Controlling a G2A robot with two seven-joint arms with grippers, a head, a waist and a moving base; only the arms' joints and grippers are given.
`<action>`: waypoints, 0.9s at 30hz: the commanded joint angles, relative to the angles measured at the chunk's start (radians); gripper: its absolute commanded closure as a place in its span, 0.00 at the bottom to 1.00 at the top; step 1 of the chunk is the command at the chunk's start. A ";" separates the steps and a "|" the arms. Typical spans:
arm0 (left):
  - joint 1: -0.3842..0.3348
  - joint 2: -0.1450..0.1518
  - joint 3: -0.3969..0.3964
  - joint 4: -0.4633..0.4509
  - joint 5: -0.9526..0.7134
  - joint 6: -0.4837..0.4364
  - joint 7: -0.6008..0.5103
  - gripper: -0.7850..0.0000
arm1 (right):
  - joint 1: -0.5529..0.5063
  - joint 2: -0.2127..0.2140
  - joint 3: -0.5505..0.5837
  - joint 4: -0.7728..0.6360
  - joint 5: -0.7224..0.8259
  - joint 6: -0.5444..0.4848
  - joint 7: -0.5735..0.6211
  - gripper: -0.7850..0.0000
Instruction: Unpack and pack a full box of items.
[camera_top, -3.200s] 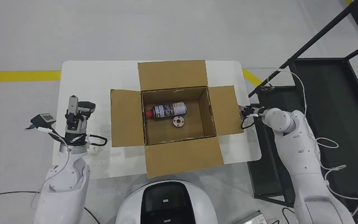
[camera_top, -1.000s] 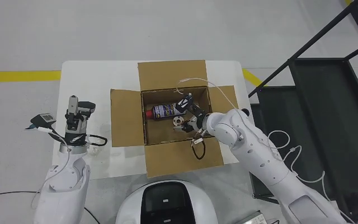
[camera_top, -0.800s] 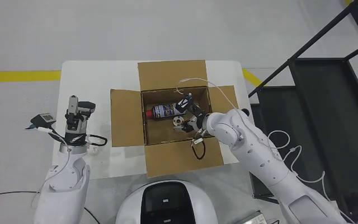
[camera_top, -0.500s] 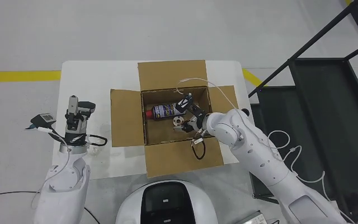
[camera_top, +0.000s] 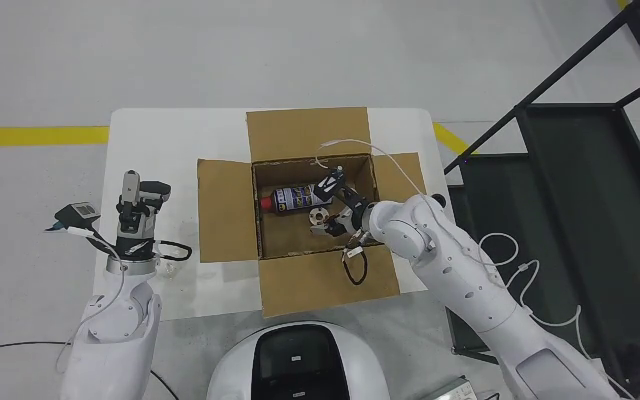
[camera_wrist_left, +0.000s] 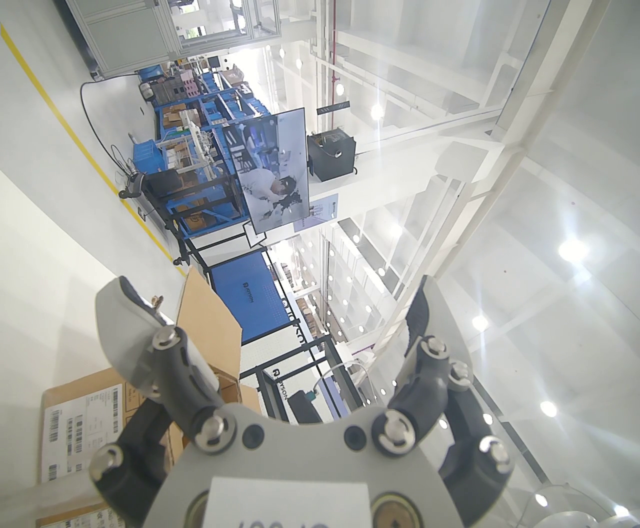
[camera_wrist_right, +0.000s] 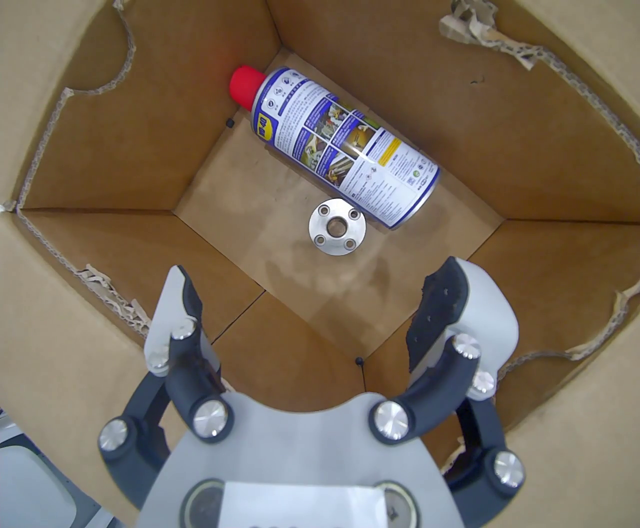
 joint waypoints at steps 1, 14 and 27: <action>0.000 0.000 0.000 0.000 0.000 0.000 0.000 0.00 | 0.000 0.000 0.000 0.000 0.000 0.000 0.000 0.00; 0.000 0.000 0.000 0.000 0.000 0.000 0.000 0.00 | 0.112 -0.046 -0.096 0.154 0.146 0.012 -0.039 0.00; 0.000 0.000 0.000 0.000 0.000 0.000 0.000 0.00 | 0.255 -0.132 -0.258 0.394 0.225 0.132 -0.023 0.00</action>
